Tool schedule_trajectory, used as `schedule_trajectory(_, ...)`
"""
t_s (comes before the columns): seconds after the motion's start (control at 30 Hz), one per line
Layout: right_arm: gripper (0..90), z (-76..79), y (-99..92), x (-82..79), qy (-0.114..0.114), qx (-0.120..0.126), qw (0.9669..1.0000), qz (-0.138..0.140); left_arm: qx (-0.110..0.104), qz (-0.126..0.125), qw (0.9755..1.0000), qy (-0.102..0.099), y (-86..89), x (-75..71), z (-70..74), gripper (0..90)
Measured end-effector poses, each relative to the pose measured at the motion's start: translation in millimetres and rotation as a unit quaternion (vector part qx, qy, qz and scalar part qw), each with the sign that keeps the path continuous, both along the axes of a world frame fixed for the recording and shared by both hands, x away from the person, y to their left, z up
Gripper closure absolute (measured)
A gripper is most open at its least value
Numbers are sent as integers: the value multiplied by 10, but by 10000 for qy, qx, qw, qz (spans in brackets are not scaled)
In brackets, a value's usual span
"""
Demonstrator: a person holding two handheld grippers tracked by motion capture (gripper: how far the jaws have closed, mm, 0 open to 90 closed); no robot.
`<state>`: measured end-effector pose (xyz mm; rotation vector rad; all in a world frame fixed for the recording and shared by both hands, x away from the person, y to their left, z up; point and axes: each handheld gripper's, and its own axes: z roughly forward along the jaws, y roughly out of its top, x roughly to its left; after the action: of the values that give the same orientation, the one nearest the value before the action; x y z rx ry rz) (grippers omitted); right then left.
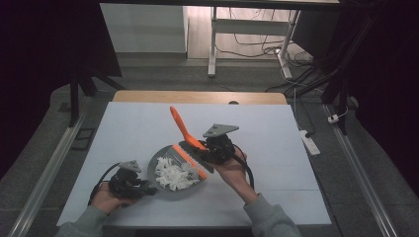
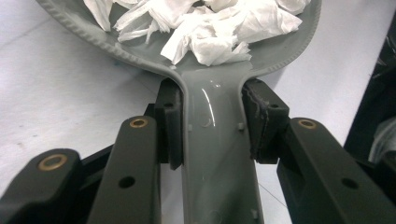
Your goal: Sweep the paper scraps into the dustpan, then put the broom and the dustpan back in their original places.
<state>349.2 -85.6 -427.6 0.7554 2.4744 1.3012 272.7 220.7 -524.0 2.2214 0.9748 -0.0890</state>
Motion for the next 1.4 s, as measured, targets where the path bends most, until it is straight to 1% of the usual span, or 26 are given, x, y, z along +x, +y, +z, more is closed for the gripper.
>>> schedule_trajectory(0.07,709,14,-67,17,25,61,9999,-81,-10,52,10000,-7,9,3,3,612)
schedule_trajectory(0.27,709,52,-283,47,6,177,9994,-303,-48,280,9996,-90,43,3,21,612)
schedule_trajectory(0.37,709,66,-402,52,19,242,9988,-422,-98,425,9989,-144,68,6,32,613)
schedule_trajectory(0.47,709,72,-516,57,36,318,9984,-476,-100,548,9983,-185,85,7,41,613)
schedule_trajectory(0.53,709,72,-588,58,52,382,9979,-516,-131,674,9974,-225,91,1,48,613)
schedule_trajectory(0.7,709,70,-729,45,49,469,9971,-593,-188,870,9954,-357,114,-13,77,613)
schedule_trajectory(0.77,709,67,-785,39,36,487,9970,-608,-230,935,9946,-377,120,-19,85,613)
schedule_trajectory(0.9,709,52,-873,17,56,490,9966,-653,-251,1073,9932,-371,139,-18,88,612)
schedule_trajectory(1.0,709,38,-944,-5,78,519,9964,-669,-291,1220,9915,-356,160,-19,88,612)
schedule_trajectory(1.1,709,23,-1022,-31,95,489,9963,-702,-326,1340,9898,-353,176,-21,90,612)
schedule_trajectory(1.23,709,-8,-1112,-61,152,500,9959,-732,-357,1451,9881,-357,182,-37,94,612)
schedule_trajectory(1.4,709,-70,-1227,-123,271,451,9957,-762,-357,1637,9852,-366,168,-58,100,613)
